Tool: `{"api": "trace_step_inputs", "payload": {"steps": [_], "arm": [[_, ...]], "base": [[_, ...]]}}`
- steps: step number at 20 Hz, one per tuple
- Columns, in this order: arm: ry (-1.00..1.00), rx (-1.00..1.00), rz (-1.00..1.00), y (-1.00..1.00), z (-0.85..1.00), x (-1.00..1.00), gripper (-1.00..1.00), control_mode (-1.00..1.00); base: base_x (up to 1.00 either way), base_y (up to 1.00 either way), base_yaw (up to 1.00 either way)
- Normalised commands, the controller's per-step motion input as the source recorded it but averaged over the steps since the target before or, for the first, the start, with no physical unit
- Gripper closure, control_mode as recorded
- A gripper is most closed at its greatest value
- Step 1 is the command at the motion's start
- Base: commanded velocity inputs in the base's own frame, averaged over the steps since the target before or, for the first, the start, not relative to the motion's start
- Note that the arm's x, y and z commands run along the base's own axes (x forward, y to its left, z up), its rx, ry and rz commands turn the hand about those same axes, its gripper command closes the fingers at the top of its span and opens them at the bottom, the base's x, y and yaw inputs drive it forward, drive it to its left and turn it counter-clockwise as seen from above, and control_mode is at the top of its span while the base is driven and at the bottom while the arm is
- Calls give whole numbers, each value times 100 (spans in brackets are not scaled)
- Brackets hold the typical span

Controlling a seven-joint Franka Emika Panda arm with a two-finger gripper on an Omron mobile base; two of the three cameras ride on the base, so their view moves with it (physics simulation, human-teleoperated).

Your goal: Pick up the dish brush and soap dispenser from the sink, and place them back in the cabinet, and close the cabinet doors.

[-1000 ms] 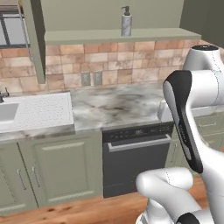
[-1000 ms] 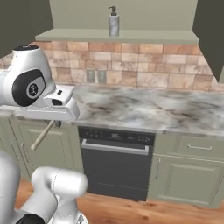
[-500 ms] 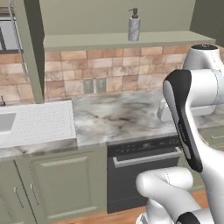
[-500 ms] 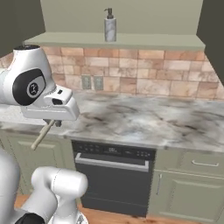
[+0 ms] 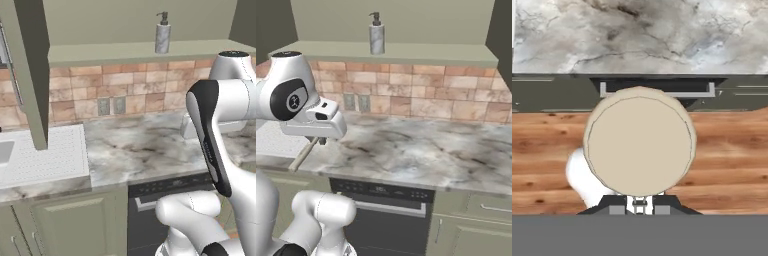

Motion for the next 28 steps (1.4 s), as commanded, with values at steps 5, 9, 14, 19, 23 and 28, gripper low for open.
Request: {"api": "trace_step_inputs", "payload": {"steps": [5, 9, 14, 19, 23, 28], "arm": [[0, 0, 0, 0, 0, 0, 100, 100], [0, 0, 0, 0, 0, 0, 100, 100], [0, 0, 0, 0, 0, 0, 100, 100], [0, 0, 0, 0, 0, 0, 100, 100], [0, 0, 0, 0, 0, 0, 100, 100], [0, 0, 0, 0, 0, 0, 100, 100]], "base": [[60, 0, -1], [46, 0, -3], [35, -2, -7], [29, -3, -10], [36, 0, -10], [33, 0, -3]]}}
